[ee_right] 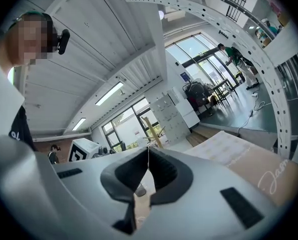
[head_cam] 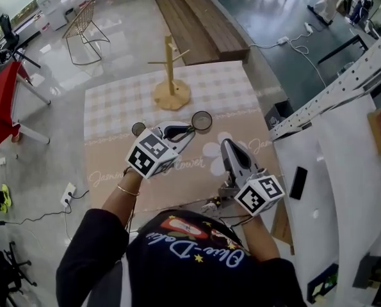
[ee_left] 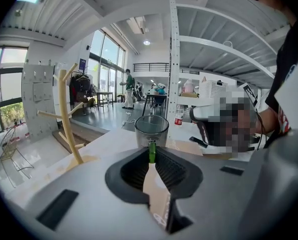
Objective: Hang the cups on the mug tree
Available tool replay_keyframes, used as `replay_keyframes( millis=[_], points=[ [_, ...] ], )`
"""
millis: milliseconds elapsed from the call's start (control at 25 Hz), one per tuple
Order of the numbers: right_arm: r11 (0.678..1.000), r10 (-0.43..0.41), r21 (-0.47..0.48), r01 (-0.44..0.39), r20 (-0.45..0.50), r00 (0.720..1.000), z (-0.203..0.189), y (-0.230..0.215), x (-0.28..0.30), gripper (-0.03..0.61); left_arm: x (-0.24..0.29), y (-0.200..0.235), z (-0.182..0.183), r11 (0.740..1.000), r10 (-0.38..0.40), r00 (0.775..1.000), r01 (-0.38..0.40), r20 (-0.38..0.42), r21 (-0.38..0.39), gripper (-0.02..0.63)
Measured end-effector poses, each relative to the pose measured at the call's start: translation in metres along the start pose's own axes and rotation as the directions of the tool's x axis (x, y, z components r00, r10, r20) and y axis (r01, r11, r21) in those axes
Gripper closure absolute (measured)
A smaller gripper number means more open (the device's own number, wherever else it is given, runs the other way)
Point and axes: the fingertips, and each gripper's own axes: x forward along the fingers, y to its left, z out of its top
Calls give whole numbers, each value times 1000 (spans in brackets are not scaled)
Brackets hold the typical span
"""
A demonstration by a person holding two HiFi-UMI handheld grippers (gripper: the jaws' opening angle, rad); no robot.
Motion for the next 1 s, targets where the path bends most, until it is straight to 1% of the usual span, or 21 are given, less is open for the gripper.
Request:
replay_keyframes(
  millis=[160, 480, 760, 1000],
  points=[
    [999, 31, 16, -31, 11, 999, 6, -4, 4, 568, 2, 3, 8, 999, 24, 1000, -24, 4, -24, 568],
    [996, 76, 48, -76, 2, 997, 13, -17, 13, 568, 6, 4, 17, 996, 63, 998, -63, -1, -57, 568],
    [990, 126, 57, -125, -13, 992, 18, -26, 21, 568, 12, 7, 25, 988, 113, 993, -111, 13, -105, 568],
    [986, 157, 55, -156, -16, 987, 28, -35, 24, 568, 20, 7, 35, 984, 141, 990, -139, 14, -112, 568]
  ],
)
